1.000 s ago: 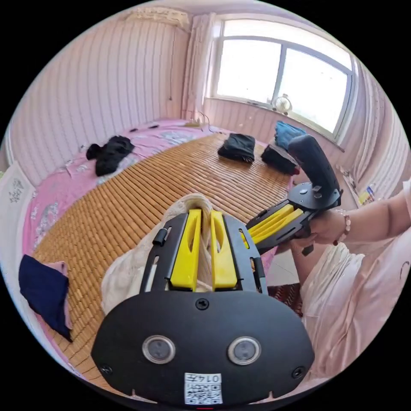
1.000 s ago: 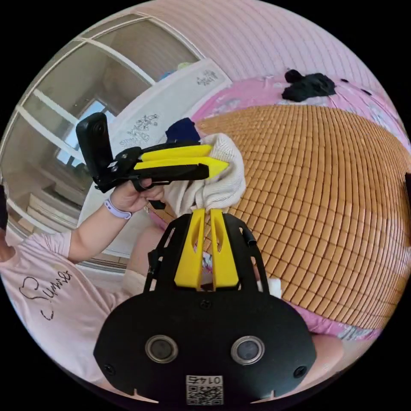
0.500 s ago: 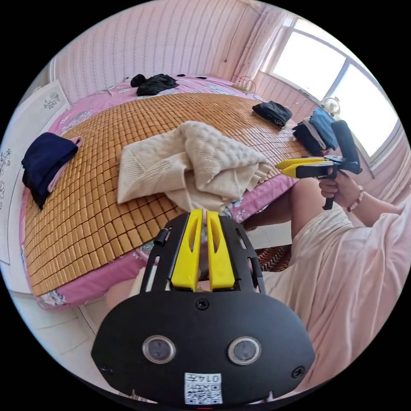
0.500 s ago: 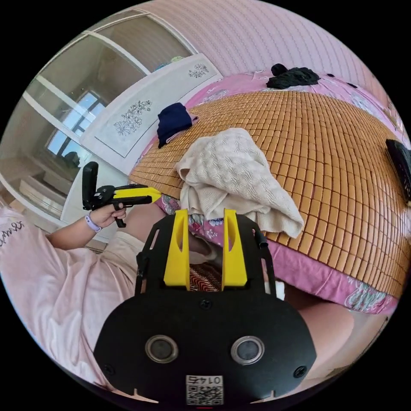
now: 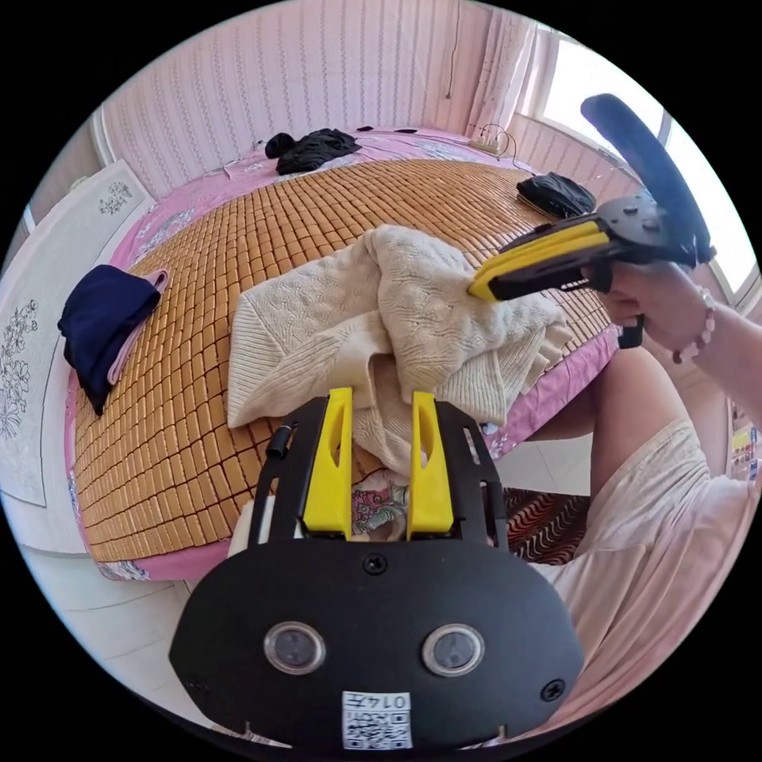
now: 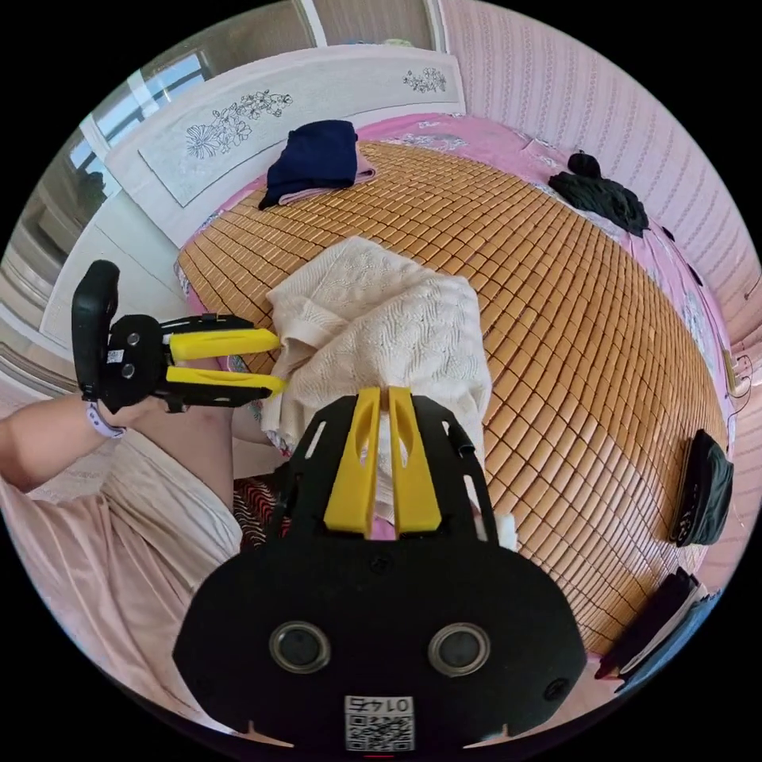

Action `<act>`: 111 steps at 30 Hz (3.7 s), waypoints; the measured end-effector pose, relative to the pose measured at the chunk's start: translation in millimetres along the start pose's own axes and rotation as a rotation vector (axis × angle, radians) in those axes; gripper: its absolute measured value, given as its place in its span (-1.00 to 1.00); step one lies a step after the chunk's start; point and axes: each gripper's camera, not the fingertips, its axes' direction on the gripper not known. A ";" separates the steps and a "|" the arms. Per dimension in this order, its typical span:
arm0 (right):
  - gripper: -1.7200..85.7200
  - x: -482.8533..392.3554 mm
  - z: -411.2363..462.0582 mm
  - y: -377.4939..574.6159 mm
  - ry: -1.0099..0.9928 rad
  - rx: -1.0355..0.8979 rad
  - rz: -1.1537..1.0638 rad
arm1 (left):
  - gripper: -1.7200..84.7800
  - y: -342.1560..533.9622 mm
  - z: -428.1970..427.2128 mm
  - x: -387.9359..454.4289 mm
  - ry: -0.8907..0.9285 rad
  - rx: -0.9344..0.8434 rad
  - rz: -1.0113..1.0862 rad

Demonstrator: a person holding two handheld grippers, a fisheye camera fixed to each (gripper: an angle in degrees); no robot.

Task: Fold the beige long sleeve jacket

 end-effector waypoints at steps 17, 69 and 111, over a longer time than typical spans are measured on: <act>-0.74 79.1 -92.9 107.7 -0.149 0.323 0.578 | -0.75 12.0 10.3 69.2 0.049 0.079 0.134; -0.93 40.0 -137.1 -16.1 -0.024 0.113 0.179 | -0.95 -283.1 21.6 -34.0 0.104 -0.171 -0.203; -0.78 167.3 -115.8 -81.8 0.204 -0.045 0.177 | -0.95 -247.1 -141.9 -253.9 -0.404 -0.050 -0.366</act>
